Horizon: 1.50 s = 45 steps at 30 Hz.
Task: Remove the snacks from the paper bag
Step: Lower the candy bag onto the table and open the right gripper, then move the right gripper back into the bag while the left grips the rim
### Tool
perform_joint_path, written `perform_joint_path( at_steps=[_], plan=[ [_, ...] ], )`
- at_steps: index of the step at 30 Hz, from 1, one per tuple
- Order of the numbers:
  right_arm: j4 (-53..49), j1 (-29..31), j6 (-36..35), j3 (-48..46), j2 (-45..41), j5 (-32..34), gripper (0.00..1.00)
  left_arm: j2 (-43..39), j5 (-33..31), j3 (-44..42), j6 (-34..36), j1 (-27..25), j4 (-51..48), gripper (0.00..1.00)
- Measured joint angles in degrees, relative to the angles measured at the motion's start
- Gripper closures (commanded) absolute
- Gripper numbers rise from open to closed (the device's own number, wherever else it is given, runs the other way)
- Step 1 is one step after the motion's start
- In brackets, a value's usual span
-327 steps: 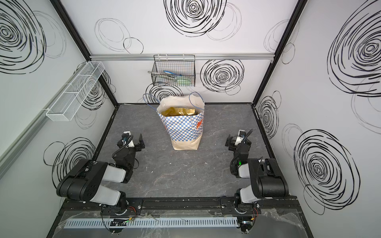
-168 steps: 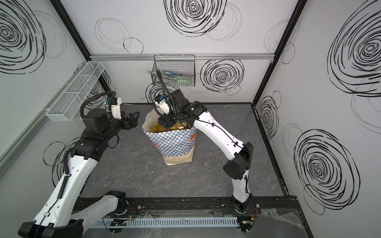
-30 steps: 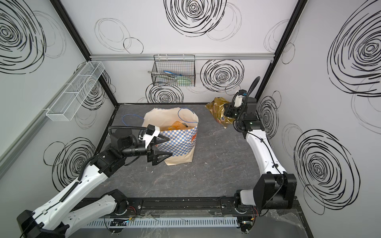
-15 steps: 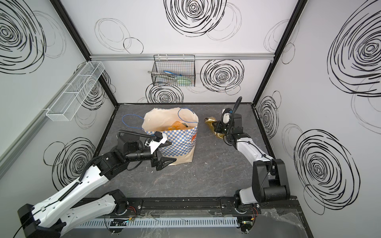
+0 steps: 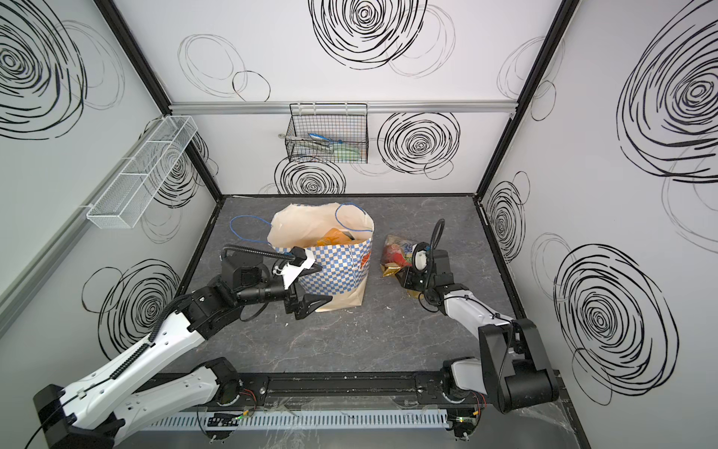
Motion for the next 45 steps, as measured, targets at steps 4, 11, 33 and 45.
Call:
perform_joint_path(
  at_steps=[4,11,33,45],
  plan=[
    [-2.4,0.7,0.3,-1.0,-3.6,1.1,0.38,0.0,0.0,0.0,0.0,0.0,0.0,0.04],
    [-7.6,0.6,-0.9,0.2,-15.8,5.2,0.09,0.0,-0.5,0.0,0.0,0.0,0.2,0.04],
    [-22.1,23.1,-14.3,55.4,-1.3,13.3,0.07,0.4,-3.1,2.4,-15.8,30.4,9.1,0.04],
    [-41.4,31.7,-19.9,88.0,25.7,14.1,0.15,22.9,-10.6,25.3,-17.3,40.0,-6.1,0.01]
  ],
)
